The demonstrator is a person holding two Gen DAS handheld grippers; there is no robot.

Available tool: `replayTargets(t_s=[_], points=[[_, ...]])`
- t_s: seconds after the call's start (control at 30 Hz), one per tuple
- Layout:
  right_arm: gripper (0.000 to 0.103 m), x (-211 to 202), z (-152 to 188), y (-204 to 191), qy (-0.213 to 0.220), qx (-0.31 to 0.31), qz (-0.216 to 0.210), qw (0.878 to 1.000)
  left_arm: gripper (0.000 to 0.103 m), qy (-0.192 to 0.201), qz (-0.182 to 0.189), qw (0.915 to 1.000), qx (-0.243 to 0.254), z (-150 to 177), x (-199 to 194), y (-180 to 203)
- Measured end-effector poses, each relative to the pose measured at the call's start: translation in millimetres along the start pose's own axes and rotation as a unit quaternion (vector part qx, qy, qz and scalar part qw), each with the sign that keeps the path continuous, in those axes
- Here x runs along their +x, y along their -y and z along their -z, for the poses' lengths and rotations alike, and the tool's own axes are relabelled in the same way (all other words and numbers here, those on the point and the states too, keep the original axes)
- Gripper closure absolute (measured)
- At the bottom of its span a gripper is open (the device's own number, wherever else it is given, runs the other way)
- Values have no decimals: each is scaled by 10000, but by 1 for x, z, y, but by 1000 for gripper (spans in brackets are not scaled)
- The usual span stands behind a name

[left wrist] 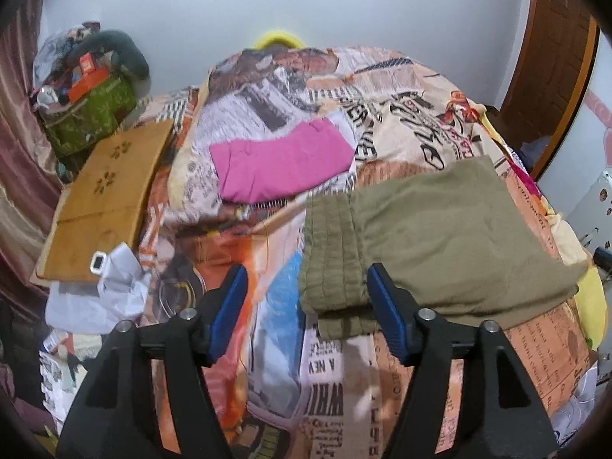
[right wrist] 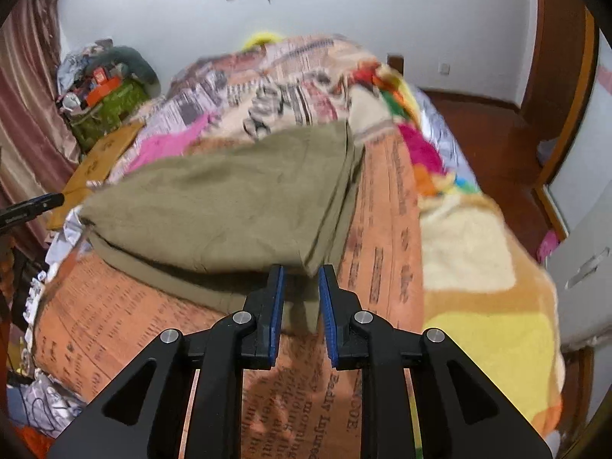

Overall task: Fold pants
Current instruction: 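Lower the folded pants onto the bed and open both grippers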

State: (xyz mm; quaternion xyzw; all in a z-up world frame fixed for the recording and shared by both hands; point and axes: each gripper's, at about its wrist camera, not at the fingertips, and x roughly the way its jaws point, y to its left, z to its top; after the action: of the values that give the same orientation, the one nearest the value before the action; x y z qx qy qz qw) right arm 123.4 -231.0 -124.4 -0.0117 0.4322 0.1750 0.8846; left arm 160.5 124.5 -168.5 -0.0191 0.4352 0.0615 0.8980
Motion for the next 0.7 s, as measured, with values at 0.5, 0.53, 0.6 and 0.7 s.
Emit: replayTargets(t_s=[0.5,0.53,0.6,0.7], points=[[49,38,-39,-64,-59,-540,-749,9957,16,-165,617,9956,680,-23,33,70],[49,45,-39,-68,-148,-556,-824,9949,16,-264,674,9947,727,-21,40,76],[48,62,-39,-76,-386,-580,-974,9928,16,-414,729,9933,791,-18,50,84],[48,85,-33,-82,-735,-600,-1110,9893,16,-687,711,9906,943,-8,68,97]])
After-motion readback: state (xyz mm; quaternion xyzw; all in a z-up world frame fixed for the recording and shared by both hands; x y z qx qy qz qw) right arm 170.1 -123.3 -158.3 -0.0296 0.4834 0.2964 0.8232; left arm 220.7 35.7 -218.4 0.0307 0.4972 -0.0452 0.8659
